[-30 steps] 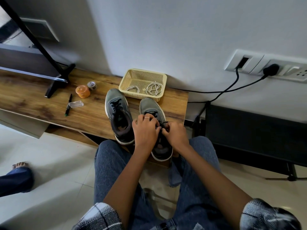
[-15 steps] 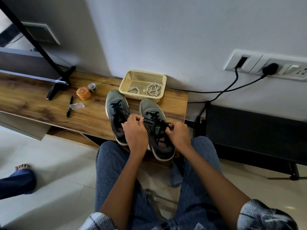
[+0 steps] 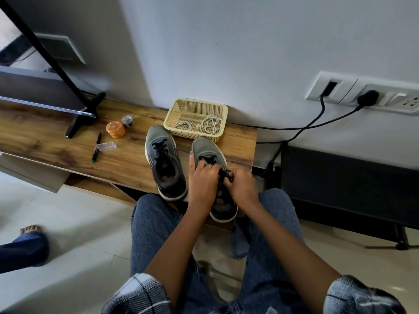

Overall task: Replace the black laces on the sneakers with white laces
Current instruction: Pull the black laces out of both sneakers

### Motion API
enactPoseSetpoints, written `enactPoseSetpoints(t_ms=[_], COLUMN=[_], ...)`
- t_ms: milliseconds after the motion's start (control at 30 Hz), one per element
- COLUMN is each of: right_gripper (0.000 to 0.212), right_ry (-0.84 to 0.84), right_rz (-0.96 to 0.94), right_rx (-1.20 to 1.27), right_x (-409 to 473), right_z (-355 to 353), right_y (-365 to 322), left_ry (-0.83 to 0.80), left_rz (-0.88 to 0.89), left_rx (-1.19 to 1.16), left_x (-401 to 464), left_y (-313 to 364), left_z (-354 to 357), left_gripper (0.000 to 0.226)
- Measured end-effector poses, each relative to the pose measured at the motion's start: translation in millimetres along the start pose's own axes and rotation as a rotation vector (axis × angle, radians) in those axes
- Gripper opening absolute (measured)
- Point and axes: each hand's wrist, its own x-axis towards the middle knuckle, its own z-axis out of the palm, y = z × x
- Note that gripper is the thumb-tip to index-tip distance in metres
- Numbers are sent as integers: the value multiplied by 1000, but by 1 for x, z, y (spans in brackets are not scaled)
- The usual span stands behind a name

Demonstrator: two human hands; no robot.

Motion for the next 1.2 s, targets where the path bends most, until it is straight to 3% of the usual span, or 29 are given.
enactPoseSetpoints(t_ms=[200, 367, 500, 600, 733, 833, 967, 1067, 1200], right_gripper=[17, 18, 18, 17, 21, 20, 19, 19, 18], right_ry=[12, 47, 31, 33, 55, 53, 56, 61, 73], right_rz=[27, 72, 88, 89, 50, 21, 26, 25, 40], right_rx=[4, 9, 10, 20, 15, 8, 7, 6, 7], right_x=[0, 2, 1, 0, -2, -4, -4, -4, -4], right_z=[2, 0, 1, 2, 6, 7, 6, 7, 9], right_y=[-2, 1, -2, 0, 2, 1, 3, 1, 0], left_ry=[60, 248, 308, 250, 89, -12, -32, -47, -17], left_rz=[-42, -287, -459, -378, -137, -23, -56, -94, -140], left_rx=[-71, -388, -528, -364, -146, -62, 3, 1, -116], left_x=[1, -6, -16, -21, -14, -8, -3, 0, -5], left_y=[-7, -15, -13, -10, -5, -1, -1, -1, 0], left_z=[0, -5, -6, -5, -3, 4, 4, 2, 2], left_gripper=[14, 9, 10, 10, 37, 28, 1, 10, 5])
